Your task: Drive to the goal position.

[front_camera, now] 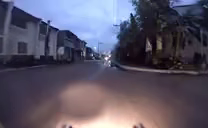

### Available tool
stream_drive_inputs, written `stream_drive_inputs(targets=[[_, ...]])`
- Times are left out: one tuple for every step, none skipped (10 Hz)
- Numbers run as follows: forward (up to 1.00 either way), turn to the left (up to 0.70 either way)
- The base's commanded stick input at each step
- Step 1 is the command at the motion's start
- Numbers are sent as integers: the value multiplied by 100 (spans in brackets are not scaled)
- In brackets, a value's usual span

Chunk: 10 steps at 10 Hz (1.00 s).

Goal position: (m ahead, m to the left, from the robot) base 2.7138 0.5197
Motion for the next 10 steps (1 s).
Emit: stream_drive_inputs(targets=[[50,0],[50,0],[50,0],[50,0],[50,0],[50,0],[50,0],[50,0],[50,0],[50,0]])
